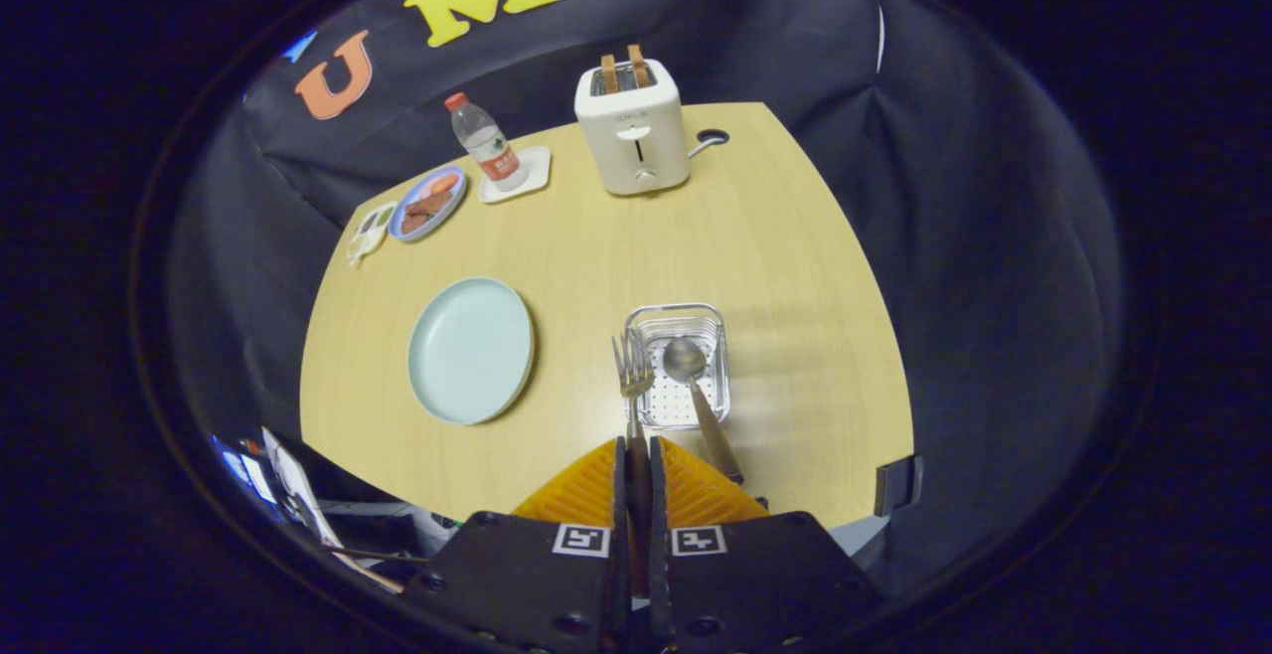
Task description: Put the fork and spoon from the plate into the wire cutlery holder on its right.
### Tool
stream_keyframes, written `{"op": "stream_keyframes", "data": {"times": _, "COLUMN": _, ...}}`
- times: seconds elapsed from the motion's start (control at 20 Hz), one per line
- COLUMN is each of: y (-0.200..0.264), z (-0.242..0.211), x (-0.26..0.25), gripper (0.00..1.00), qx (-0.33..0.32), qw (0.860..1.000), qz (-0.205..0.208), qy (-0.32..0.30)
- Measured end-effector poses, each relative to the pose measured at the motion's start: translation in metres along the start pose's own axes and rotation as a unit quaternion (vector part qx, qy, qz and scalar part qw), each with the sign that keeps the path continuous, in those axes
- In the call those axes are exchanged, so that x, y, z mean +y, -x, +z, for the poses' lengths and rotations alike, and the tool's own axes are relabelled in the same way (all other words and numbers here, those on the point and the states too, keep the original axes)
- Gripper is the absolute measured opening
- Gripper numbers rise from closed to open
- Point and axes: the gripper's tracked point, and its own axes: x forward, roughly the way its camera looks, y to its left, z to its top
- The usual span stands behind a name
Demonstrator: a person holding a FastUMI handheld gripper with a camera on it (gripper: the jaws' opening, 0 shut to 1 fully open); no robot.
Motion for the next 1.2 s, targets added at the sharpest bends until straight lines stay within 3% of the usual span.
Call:
{"op": "stream_keyframes", "data": {"times": 0.35, "y": 0.001, "z": -0.004, "x": -0.008, "gripper": 0.08, "qx": 0.019, "qw": 0.999, "qz": 0.004, "qy": -0.029}}
{"op": "stream_keyframes", "data": {"times": 0.55, "y": -0.003, "z": 0.008, "x": -0.01, "gripper": 0.11, "qx": 0.007, "qw": 0.999, "qz": 0.001, "qy": -0.039}}
{"op": "stream_keyframes", "data": {"times": 0.7, "y": 0.001, "z": 0.022, "x": -0.004, "gripper": 0.08, "qx": -0.016, "qw": 0.999, "qz": 0.003, "qy": -0.037}}
{"op": "stream_keyframes", "data": {"times": 0.75, "y": 0.003, "z": 0.025, "x": -0.002, "gripper": 0.22, "qx": -0.025, "qw": 0.999, "qz": 0.003, "qy": -0.032}}
{"op": "stream_keyframes", "data": {"times": 0.85, "y": 0.012, "z": 0.034, "x": 0.008, "gripper": 0.23, "qx": -0.052, "qw": 0.998, "qz": 0.009, "qy": -0.019}}
{"op": "stream_keyframes", "data": {"times": 1.2, "y": 0.062, "z": 0.066, "x": 0.082, "gripper": 0.6, "qx": -0.175, "qw": 0.982, "qz": 0.017, "qy": 0.063}}
